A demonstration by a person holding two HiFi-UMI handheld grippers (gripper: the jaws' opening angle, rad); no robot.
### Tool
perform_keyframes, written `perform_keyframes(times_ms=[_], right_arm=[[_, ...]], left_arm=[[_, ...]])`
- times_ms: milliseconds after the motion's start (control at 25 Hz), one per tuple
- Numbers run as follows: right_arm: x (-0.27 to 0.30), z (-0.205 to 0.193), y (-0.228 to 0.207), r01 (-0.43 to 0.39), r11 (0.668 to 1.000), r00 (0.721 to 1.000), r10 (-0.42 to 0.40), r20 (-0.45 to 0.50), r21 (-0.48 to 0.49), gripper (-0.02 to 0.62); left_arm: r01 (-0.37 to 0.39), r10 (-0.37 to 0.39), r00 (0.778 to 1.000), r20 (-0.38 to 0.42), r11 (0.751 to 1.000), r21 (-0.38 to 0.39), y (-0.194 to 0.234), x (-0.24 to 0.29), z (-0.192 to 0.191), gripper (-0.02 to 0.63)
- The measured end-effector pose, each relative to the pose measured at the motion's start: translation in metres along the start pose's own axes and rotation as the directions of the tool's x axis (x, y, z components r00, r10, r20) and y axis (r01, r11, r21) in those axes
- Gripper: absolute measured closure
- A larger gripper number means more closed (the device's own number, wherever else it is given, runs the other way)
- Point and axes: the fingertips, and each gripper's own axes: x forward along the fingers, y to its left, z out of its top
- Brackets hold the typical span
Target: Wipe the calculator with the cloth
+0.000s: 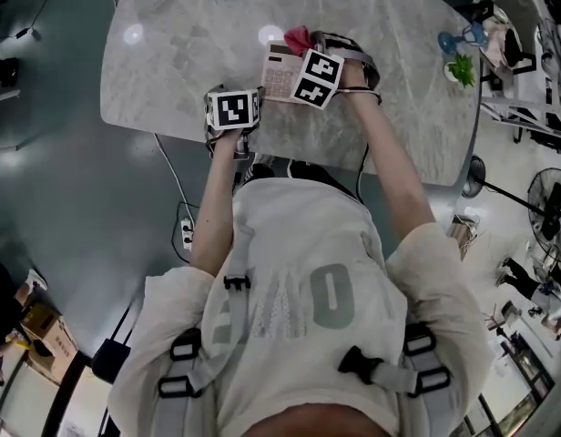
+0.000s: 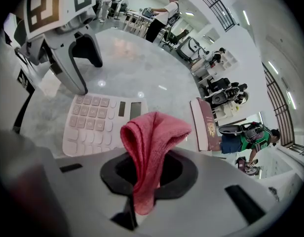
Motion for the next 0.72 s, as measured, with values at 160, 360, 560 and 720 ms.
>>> perform_keyframes(times_ms=[160, 360, 560, 720], right_arm=[[0.0033, -0.0012, 0.0033, 0.042, 0.999, 0.999, -0.043, -0.019, -0.02, 0.538], [0.0021, 0.0013, 0.0039, 0.101, 0.994, 0.994, -0.103, -0.037, -0.033, 0.538], [-0.0001, -0.0024, 0.0043, 0.164, 0.985, 0.984, -0.167, -0.064, -0.05, 0.538], [-0.0012, -0.0024, 0.01, 0.177, 0.982, 0.981, -0.182, -0.066, -0.067, 0.538]], left_arm=[[0.001, -0.001, 1.0, -0.001, 1.0, 0.0, 0.0004, 0.0003, 0.0004, 0.199], [0.002, -0.002, 1.0, 0.002, 1.0, -0.002, 0.0025, -0.0002, 0.0001, 0.199], [0.001, -0.001, 1.0, -0.016, 1.0, -0.005, 0.0003, -0.0001, 0.001, 0.199], [0.004, -0.004, 1.0, -0.007, 1.0, 0.002, 0.0009, 0.0017, 0.0008, 0.199]])
